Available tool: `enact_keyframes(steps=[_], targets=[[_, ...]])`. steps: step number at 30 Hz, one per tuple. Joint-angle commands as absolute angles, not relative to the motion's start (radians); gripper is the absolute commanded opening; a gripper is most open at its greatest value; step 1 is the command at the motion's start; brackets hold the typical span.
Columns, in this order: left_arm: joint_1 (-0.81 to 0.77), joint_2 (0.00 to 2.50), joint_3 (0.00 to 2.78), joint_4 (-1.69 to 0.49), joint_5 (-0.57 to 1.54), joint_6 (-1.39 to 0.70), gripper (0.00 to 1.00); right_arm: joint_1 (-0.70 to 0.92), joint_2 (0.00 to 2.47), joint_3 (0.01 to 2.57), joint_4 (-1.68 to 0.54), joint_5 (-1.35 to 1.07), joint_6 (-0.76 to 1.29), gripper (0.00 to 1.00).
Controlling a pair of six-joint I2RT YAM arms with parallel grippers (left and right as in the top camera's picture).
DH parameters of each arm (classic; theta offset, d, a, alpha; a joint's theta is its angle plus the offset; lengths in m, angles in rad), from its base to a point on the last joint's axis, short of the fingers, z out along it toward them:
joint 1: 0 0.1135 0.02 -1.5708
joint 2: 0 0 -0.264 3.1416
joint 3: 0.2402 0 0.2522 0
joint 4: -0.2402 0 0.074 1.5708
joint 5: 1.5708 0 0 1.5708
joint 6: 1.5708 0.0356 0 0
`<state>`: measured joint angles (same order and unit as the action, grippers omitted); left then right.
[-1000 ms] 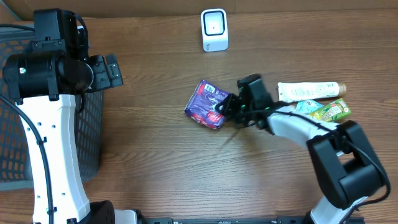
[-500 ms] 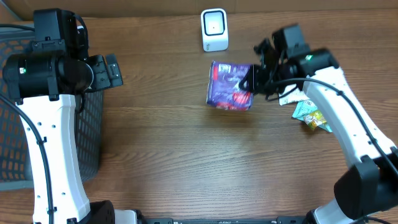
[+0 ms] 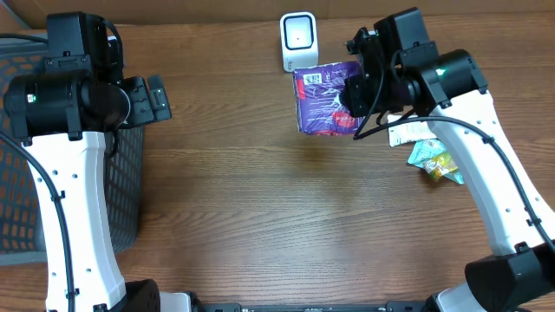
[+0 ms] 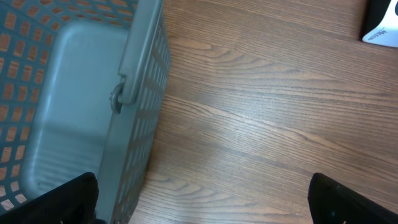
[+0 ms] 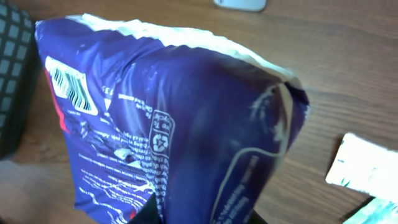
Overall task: Scan the item barcode
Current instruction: 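Raise the pack and hold its barcode in front of the white scanner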
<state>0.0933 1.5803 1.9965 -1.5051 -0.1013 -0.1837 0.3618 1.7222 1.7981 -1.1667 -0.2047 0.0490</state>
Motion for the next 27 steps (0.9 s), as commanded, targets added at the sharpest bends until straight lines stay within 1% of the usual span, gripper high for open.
enact_keyframes(steps=[1,7,11,14,16,18,19,20,21,25,27], targets=[[0.091,1.576,2.018,-1.507,-0.096,-0.187,1.0,0.393,1.707,1.821,-1.113,-0.07,0.087,0.16],[0.091,1.576,2.018,-1.507,-0.096,-0.187,1.0,0.473,1.74,1.934,-1.047,0.238,0.105,0.13],[0.091,1.576,2.018,-1.507,-0.096,-0.187,1.0,0.503,1.8,2.057,-1.015,0.483,0.045,0.13],[0.091,1.576,2.018,-1.507,-0.096,-0.187,1.0,0.517,1.836,2.061,-0.888,0.708,-0.031,0.15],[0.091,1.576,2.018,-1.507,-0.096,-0.187,0.99,0.517,1.873,2.061,-0.786,0.804,-0.135,0.12],[0.091,1.576,2.018,-1.507,-0.096,-0.187,1.0,0.517,1.914,2.061,-0.683,0.866,-0.243,0.05],[0.091,1.576,2.018,-1.507,-0.096,-0.187,1.0,0.517,1.936,2.061,-0.627,0.896,-0.306,0.04],[0.091,1.576,2.018,-1.507,-0.096,-0.187,1.0,0.517,1.972,2.061,-0.545,0.93,-0.41,0.04],[0.091,1.576,2.018,-1.507,-0.096,-0.187,0.99,0.517,1.984,2.061,-0.514,0.939,-0.455,0.04],[0.091,1.576,2.018,-1.507,-0.096,-0.187,1.0,0.518,2.069,2.061,-0.369,0.943,-0.807,0.04],[0.091,1.576,2.018,-1.507,-0.096,-0.187,1.0,0.519,2.103,2.061,-0.306,0.943,-0.894,0.04]])
